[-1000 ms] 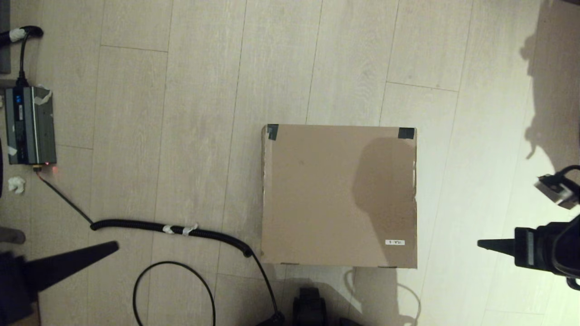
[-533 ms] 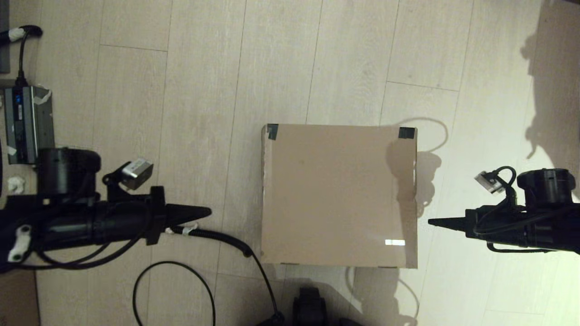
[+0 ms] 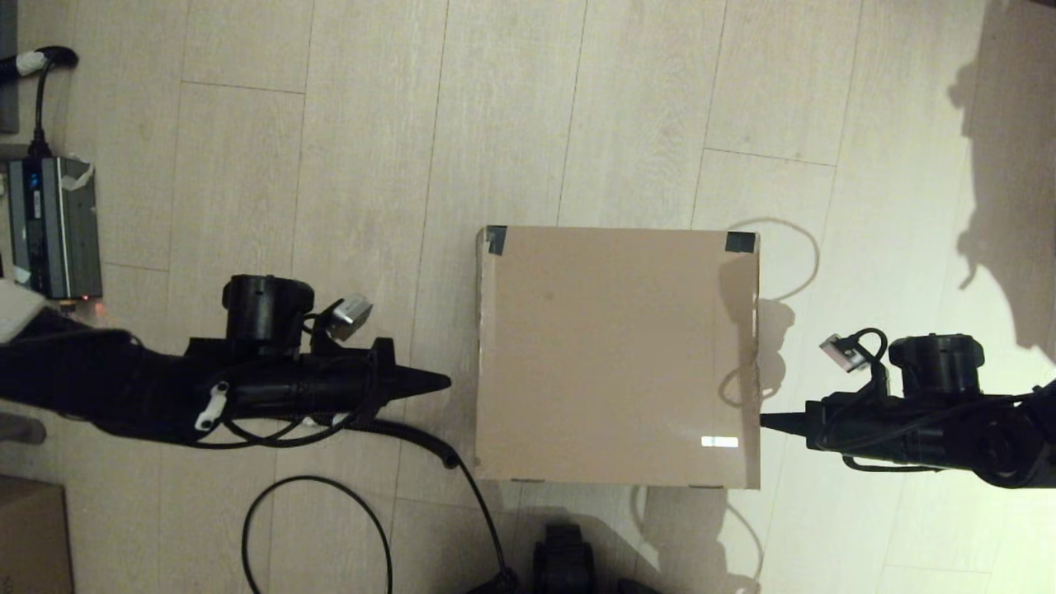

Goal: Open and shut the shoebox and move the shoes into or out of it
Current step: Open the shoe box

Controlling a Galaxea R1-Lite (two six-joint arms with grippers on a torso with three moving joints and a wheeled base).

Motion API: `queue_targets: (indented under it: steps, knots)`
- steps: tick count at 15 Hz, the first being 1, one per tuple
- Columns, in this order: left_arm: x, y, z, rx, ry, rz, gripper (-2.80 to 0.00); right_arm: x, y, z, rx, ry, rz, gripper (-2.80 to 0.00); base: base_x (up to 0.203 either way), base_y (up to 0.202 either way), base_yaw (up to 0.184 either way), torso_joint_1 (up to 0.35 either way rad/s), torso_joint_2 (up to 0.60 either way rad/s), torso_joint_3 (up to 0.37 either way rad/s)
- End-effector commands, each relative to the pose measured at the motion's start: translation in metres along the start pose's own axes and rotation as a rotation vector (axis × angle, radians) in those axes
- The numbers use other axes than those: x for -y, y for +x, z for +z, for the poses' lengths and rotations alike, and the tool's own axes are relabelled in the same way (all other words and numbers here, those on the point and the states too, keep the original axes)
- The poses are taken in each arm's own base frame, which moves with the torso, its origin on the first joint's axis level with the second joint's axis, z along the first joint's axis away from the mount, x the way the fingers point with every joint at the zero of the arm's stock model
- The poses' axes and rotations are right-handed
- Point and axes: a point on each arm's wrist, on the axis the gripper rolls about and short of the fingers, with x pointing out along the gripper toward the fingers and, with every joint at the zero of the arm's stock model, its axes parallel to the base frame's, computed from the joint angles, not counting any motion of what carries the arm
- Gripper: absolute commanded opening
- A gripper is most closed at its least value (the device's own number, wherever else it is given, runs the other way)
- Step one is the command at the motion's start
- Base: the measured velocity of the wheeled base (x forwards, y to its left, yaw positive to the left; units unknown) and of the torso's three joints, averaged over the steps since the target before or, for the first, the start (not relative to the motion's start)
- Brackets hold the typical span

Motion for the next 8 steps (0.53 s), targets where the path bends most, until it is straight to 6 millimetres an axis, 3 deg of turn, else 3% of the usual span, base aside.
queue_targets:
  steps: [1,4,8]
  knots:
    - [-0.005,0.01,-0.003,-0.013,-0.01,0.008,-2.8,-0.004,0.001,0.0,-0.002,0.001,0.016,-2.8,0.0,0.0,0.0,0.0,0.0,0.0]
    - [-0.006,0.013,-0.006,-0.027,-0.015,0.007,-2.8,-0.008,-0.002,-0.004,-0.01,0.013,0.028,-2.8,0.0,0.0,0.0,0.0,0.0,0.0]
    - [0.009,0.018,-0.012,-0.05,0.012,-0.02,-2.8,-0.027,-0.023,0.001,0.013,0.058,0.132,-2.8,0.0,0.0,0.0,0.0,0.0,0.0]
